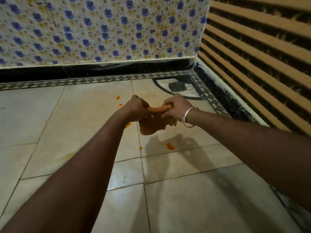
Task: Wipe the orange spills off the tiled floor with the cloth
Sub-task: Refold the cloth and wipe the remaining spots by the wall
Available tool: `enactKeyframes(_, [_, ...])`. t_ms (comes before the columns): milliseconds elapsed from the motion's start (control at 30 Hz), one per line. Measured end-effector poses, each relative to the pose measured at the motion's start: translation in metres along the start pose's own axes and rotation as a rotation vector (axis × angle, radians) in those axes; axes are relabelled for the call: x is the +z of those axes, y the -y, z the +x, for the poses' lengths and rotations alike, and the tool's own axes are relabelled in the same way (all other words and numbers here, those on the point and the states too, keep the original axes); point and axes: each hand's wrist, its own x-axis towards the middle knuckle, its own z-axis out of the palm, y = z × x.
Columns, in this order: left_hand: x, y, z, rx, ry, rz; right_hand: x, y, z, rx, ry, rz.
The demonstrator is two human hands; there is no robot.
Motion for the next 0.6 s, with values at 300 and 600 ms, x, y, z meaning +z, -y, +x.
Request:
enactKeyframes(300, [0.034,-0.029,0.017,0.355,-0.172,0.041,-0.036,-0.047,-0.016,-0.034,-0.219,-0.265])
enactKeyframes(600, [0.117,0.052,-0.005,0.140,0.141,0.244,0.045,-0.139,-0.074,-0.001,0.130,-0.256])
